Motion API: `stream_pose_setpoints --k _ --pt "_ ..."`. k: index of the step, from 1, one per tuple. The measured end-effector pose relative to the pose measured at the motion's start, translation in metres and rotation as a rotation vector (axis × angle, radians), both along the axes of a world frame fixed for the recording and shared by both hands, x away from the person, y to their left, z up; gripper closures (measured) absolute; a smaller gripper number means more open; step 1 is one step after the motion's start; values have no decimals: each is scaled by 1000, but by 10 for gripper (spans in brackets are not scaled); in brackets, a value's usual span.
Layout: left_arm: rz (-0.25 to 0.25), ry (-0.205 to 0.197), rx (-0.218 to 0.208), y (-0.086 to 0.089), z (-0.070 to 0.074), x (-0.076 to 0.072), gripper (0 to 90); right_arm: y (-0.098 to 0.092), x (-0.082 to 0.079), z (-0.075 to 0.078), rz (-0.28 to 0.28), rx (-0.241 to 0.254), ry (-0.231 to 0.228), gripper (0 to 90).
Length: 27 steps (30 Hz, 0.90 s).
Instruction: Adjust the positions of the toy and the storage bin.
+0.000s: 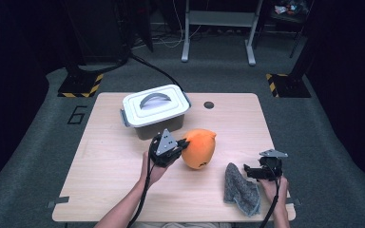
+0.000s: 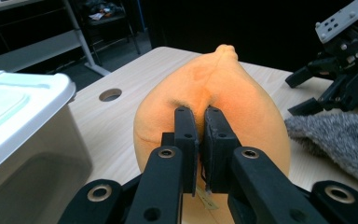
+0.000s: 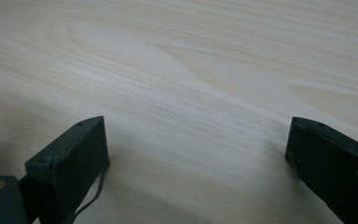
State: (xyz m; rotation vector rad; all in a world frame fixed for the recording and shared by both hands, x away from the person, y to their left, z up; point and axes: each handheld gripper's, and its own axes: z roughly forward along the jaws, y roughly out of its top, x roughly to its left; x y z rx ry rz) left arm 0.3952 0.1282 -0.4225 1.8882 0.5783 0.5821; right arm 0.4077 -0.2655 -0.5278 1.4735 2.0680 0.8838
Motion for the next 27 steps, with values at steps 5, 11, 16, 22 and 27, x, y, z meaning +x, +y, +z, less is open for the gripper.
stream_pose_setpoints --k 5,11,16,22,27 --pt "22 -1 -1 15 -1 -13 855 0 0 0 -3 2 -4 49" --pt "61 7 -3 38 -5 -28 855 0 0 0 -2 0 -5 49" --pt "90 11 -5 54 -6 -39 854 0 -1 0 -4 -1 -7 49" --pt "118 16 -25 70 -5 -53 854 1 -1 0 -4 -1 -7 49" --pt "131 27 -24 83 -7 -66 853 1 -1 0 -5 0 -7 49"
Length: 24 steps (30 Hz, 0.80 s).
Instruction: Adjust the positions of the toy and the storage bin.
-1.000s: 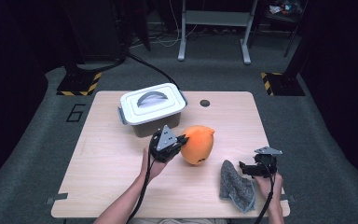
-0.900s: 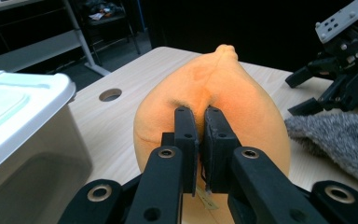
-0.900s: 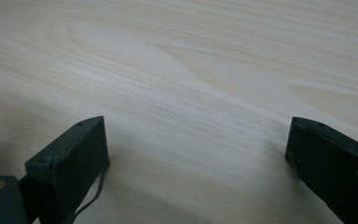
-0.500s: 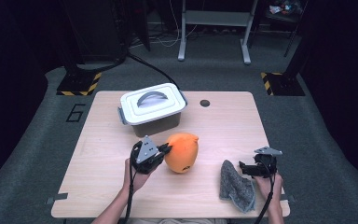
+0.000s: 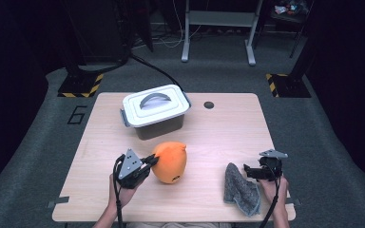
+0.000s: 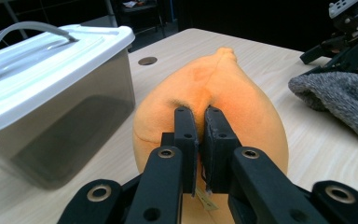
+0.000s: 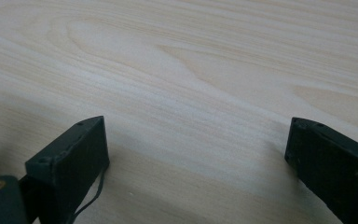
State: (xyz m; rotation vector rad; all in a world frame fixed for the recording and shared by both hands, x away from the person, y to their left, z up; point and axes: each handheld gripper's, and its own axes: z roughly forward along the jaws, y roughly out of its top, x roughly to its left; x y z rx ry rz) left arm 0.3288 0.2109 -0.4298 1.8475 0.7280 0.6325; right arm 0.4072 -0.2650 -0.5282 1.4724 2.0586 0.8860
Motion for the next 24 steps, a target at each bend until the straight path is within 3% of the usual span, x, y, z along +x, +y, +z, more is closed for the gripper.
stream_pose_setpoints --k 4,10,24 --pt "19 9 -4 12 -3 -11 853 0 0 0 1 -1 0 50" --pt "66 55 -18 32 -8 -20 853 0 0 0 0 -1 0 49" --pt "260 172 -71 71 -29 -5 848 0 0 0 -1 -1 0 49"
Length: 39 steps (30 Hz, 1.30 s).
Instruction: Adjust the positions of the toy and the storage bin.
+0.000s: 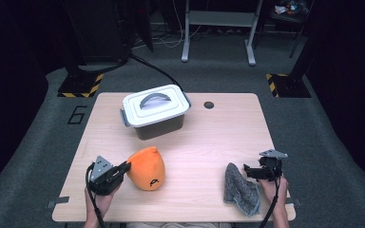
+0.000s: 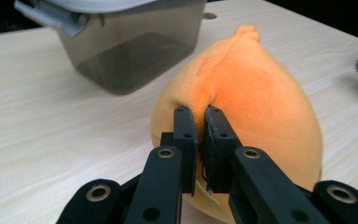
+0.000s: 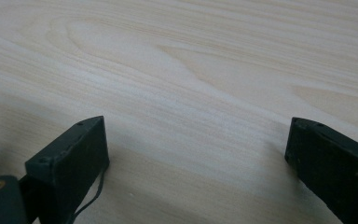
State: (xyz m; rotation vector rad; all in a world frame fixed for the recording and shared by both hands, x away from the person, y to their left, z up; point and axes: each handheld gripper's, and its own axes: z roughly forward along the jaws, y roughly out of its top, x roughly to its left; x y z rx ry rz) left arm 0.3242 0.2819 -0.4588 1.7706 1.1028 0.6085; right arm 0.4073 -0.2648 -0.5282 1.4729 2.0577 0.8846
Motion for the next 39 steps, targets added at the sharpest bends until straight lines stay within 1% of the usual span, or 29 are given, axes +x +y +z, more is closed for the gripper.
stream_pose_setpoints --k 1,2,4,5,6,7,8,10,11,12,14,16,17,18,22,24,26,27,28,29,30,32,33,35,36,37,39 --pt "9 10 -2 2 -2 2 848 0 0 0 -1 1 1 49" --pt "20 16 -14 5 -4 4 848 0 0 0 -1 1 1 49" --pt "40 44 -6 9 -8 9 847 0 0 0 -1 1 1 49" --pt "52 46 -18 11 -11 11 847 0 0 0 -1 1 1 49" --pt "54 57 -12 13 -13 13 847 0 0 0 2 -1 2 49" --pt "66 71 3 15 -16 16 847 0 0 0 0 0 2 49" --pt "66 85 -3 18 -19 17 847 0 0 0 1 0 2 49" --pt "78 99 8 20 -25 22 846 0 0 0 2 -1 2 49" --pt "76 113 -1 22 -28 23 845 0 0 0 2 -1 2 49" --pt "75 129 1 23 -30 25 845 0 0 0 4 -2 1 49" --pt "77 145 -4 26 -33 28 845 0 0 0 2 -1 2 49" --pt "73 161 -2 28 -33 29 845 0 0 0 2 -1 2 49" --pt "71 158 -12 29 -33 29 845 0 0 0 1 -1 2 49" --pt "61 169 -15 31 -31 28 845 0 0 0 1 -1 2 49" --pt "30 178 -43 33 -21 22 845 0 0 0 2 -1 2 49" --pt "11 185 -41 34 -17 18 845 0 0 0 1 -1 2 49" --pt "11 179 -41 33 -15 16 844 0 0 0 1 0 2 49" --pt "3 188 -42 34 -14 15 841 0 0 0 1 -1 2 49" --pt "4 183 -37 33 -14 15 838 0 0 0 1 -1 2 49" --pt "11 179 -19 32 -14 16 828 0 0 0 1 -1 1 49" --pt "23 180 4 31 -15 17 801 0 0 0 1 -1 1 48" --pt "42 166 34 30 -16 19 741 0 0 0 1 -1 1 48" --pt "54 156 34 31 -16 20 696 0 0 0 1 -2 1 48" --pt "65 157 34 32 -17 22 615 0 0 0 1 -2 1 48" --pt "68 153 33 33 -17 23 587 0 0 0 1 -1 1 48" --pt "67 158 37 33 -16 23 570 0 0 0 1 -1 1 48" --pt "77 153 50 34 -15 24 517 0 0 0 1 -1 1 48"
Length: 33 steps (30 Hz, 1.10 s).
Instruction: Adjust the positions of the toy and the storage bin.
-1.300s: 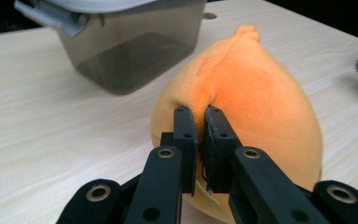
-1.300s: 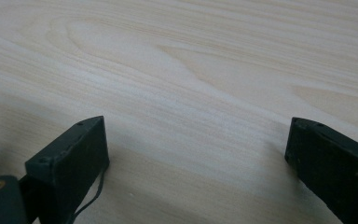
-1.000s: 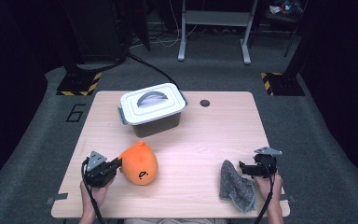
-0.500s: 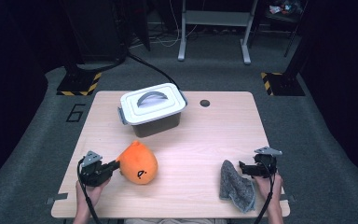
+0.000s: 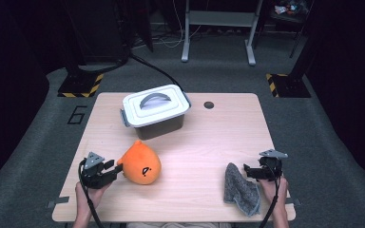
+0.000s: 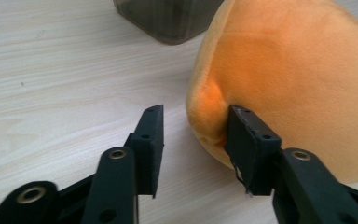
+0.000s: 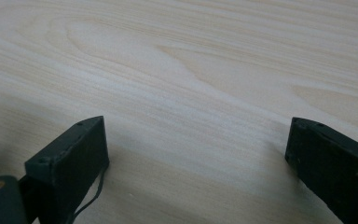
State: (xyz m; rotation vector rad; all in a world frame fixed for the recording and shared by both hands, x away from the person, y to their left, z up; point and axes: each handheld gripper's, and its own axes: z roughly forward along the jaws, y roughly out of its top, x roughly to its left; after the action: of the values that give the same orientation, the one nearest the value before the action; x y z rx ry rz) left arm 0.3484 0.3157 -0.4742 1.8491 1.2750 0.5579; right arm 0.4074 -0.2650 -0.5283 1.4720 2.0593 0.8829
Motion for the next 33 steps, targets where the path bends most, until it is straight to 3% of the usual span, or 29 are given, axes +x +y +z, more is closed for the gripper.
stream_pose_setpoints --k 5,17,25,33 --pt "4 -5 -5 3 4 2 449 0 0 0 0 0 0 48" --pt "1 -37 -3 4 21 11 380 0 0 0 1 0 0 48" --pt "-30 -66 14 -5 38 33 301 0 0 0 1 -1 0 48" --pt "-83 -70 22 -12 49 55 213 0 0 0 -1 1 -1 48"
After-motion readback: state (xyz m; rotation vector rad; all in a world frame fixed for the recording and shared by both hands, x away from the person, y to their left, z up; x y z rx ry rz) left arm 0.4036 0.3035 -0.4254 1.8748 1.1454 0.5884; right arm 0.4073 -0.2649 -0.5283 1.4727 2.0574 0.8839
